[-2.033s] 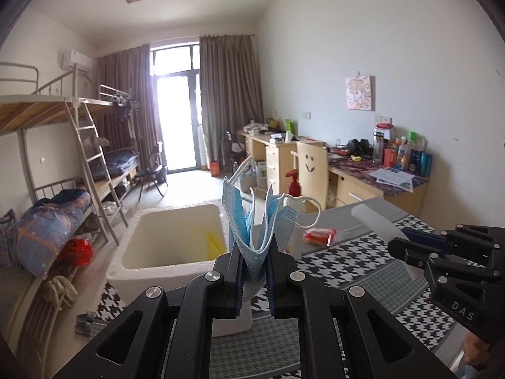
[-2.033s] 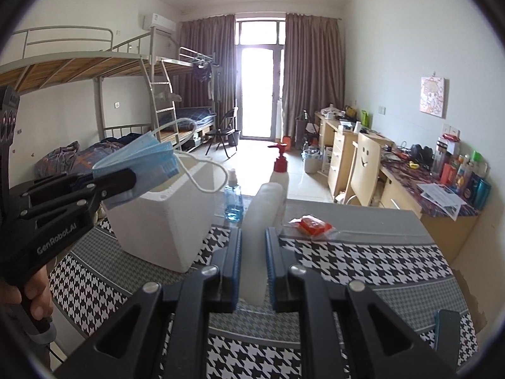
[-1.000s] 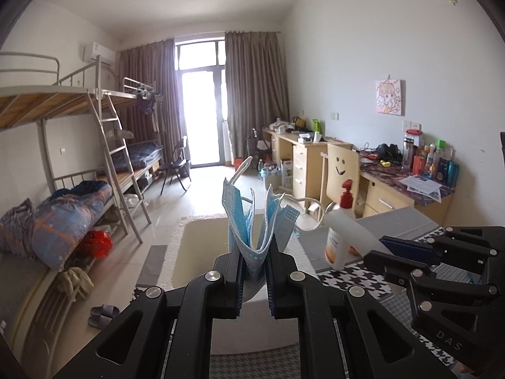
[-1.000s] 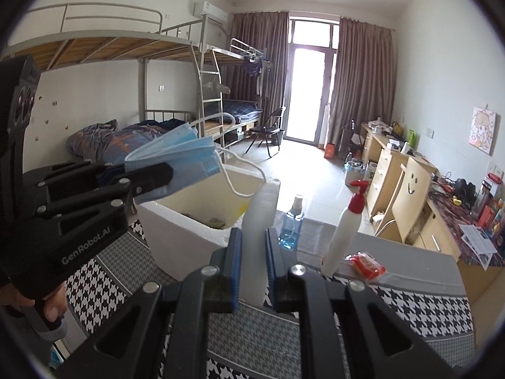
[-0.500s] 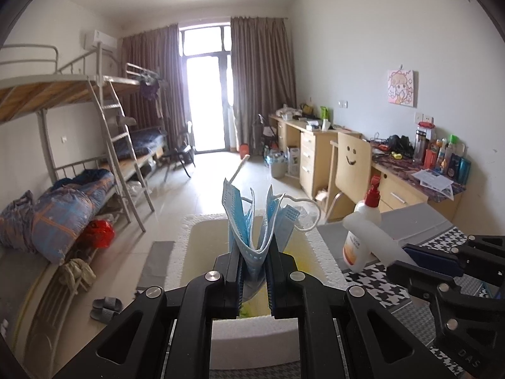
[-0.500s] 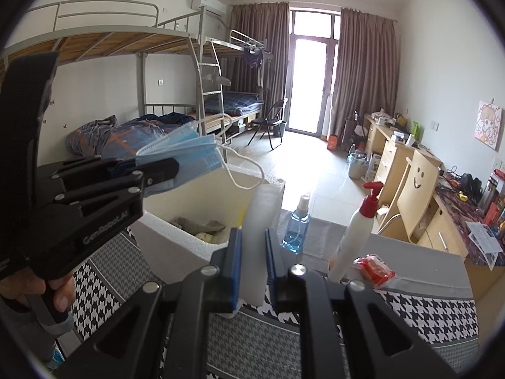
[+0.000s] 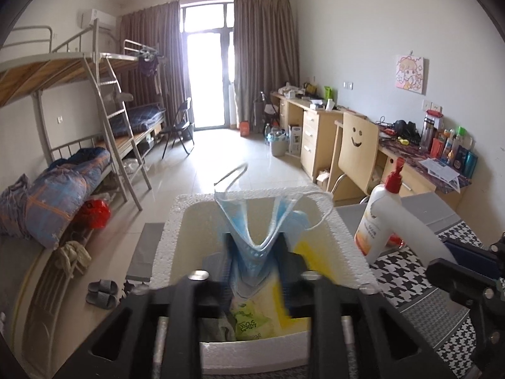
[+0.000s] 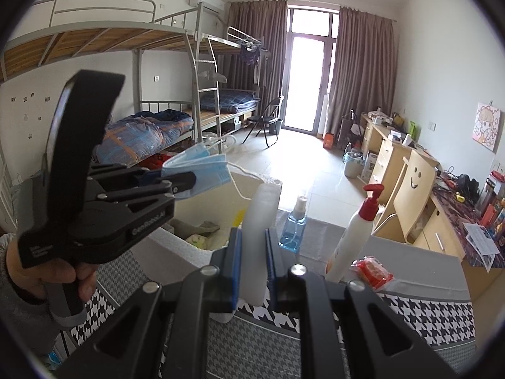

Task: Organize soft objects
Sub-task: 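Open the left tool to drop the face mask into the foam box, then lower the white roller into the foam box and open the right tool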

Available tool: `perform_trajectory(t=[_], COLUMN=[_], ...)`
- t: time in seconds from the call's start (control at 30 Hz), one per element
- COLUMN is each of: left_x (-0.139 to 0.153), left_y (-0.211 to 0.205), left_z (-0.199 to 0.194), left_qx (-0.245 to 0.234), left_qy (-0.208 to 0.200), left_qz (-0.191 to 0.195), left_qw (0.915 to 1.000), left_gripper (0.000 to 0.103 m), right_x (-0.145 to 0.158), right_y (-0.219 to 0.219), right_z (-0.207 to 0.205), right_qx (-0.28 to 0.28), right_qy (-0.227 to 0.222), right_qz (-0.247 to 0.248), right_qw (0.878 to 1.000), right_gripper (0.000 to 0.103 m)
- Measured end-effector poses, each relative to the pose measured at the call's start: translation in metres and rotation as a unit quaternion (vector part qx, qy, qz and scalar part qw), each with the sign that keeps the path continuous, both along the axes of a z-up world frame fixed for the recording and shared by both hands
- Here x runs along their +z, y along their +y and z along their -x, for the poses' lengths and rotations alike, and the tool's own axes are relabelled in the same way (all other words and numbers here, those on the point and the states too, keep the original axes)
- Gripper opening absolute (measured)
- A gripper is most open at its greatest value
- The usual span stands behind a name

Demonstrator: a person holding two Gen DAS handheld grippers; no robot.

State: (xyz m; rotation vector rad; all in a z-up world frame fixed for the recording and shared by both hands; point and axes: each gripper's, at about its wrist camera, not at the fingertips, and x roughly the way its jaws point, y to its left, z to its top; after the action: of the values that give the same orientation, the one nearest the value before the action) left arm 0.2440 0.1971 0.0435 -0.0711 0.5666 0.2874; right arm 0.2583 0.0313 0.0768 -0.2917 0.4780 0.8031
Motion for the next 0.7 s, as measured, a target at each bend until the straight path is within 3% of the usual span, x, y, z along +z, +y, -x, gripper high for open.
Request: perform_trajectory(t=[0.03,0.13,0.4,0.7], left_x=[0.000,0.003,0.010,0.014], left_y=[0.002,0.005,0.013,0.015], left_z=[0.002,0.010,0.028,0.046], left_qx=[0.004,0.022,0.045,0.059], left_qy=[-0.001,-0.016,-0.041,-0.052], left_qz=[-0.001,-0.012,-0.017,-0.022], left_qw=[1.0000,0.9996,0.9980,0.9966], left_gripper=[0.060,0.082,0.098,0.102], right_x=[0.000,0.000,0.001,0.002], right_y=[0.001,0.003,0.013,0.026], right_z=[0.000,0.000,-0.001,-0.004], right_qx=[-0.001,-0.001,0.004,0.024], right_qy=[0.000,0.000,0.004,0.008], right_qz=[0.001,0.002,0.004,0.007], right_qw=[1.000,1.000,1.000,1.000], right_gripper=[0.018,0.018,0.018,0.018])
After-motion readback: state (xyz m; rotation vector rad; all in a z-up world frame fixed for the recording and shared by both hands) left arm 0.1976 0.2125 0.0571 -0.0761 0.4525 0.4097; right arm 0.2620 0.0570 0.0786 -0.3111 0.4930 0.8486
